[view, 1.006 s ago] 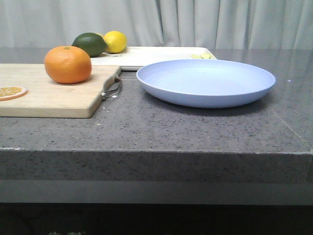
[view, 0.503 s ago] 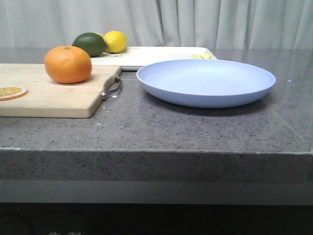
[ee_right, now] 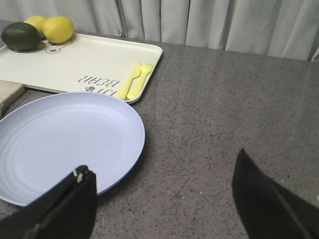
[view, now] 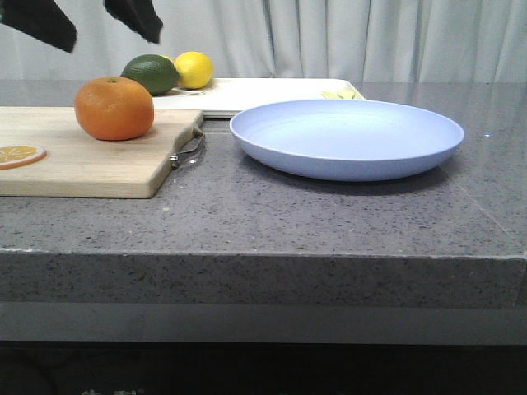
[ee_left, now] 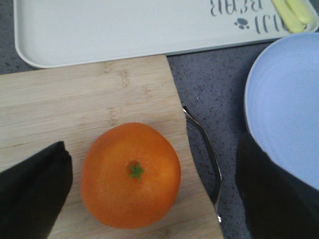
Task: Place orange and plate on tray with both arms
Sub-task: 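Lower the left gripper over the orange and close on it, then lift the orange with the left gripper and lower it onto the blue plate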
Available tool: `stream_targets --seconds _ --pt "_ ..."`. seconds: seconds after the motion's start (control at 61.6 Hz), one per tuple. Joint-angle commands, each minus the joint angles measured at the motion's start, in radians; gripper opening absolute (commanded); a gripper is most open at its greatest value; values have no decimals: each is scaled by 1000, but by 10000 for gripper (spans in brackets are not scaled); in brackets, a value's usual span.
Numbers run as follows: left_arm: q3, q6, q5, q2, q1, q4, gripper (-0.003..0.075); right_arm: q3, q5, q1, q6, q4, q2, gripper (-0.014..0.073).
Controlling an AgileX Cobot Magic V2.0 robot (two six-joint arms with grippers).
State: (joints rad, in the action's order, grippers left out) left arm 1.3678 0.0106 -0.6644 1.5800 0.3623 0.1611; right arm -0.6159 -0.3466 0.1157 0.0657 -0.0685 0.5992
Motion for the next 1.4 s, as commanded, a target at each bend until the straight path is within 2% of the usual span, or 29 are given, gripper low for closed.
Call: stream_targets --seconds 0.0,0.325,0.86,0.958,1.055,1.234,1.38 --pt "83 2 3 8 7 -12 631 -37 68 -5 5 -5 5 573" --pt "115 2 -21 71 7 -83 631 -37 66 -5 5 -5 5 573" --pt "115 2 -49 136 7 -76 625 -37 66 -5 5 -5 5 573" --pt "115 2 -60 136 7 -76 570 -37 66 -5 5 -5 5 573" --pt "115 2 -60 136 7 -76 472 -37 66 -5 5 -5 5 573" --pt "124 2 -58 136 7 -76 338 -37 66 -5 5 -5 5 573" --pt "169 2 -86 136 7 -76 304 -37 65 -5 5 -5 5 573"
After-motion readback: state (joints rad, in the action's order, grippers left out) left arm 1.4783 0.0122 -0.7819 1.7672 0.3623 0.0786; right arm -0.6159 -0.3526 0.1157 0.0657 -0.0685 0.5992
